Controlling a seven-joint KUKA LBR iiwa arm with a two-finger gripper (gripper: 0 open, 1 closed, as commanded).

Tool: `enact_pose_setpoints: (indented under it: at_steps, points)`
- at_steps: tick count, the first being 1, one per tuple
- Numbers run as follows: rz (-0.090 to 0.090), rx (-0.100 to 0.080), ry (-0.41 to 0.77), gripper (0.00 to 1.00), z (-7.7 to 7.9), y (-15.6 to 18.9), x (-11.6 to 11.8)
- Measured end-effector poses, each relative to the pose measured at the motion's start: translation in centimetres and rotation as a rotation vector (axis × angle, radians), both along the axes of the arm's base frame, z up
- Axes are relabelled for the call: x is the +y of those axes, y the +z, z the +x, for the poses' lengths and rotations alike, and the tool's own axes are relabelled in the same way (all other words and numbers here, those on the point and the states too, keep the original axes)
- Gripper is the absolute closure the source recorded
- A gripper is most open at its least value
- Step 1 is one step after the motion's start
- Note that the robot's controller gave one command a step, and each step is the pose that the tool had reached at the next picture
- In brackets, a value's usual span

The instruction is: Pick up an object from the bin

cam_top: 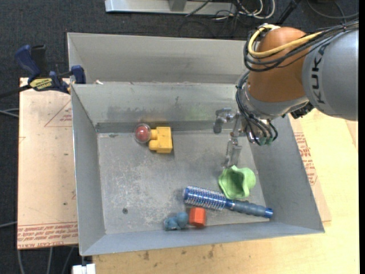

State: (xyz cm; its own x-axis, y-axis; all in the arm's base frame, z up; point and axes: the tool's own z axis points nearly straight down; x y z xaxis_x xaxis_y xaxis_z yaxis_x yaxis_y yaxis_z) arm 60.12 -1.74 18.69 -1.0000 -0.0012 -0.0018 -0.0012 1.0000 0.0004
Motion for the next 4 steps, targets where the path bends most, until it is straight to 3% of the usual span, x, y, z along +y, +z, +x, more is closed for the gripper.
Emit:
enact_pose_setpoints:
  at_steps: [1, 2, 3, 4]
  points:
    - [0.000, 0.006, 0.351, 0.00, -3.5, -8.5, -4.4]
    - [-0.002, -0.006, 0.500, 0.00, -5.8, -11.6, -5.7]
    - [-0.001, -0.003, 0.391, 0.00, -5.7, -11.6, -10.7]
    - [0.002, -0.003, 0.394, 1.00, -5.7, -11.6, -10.4]
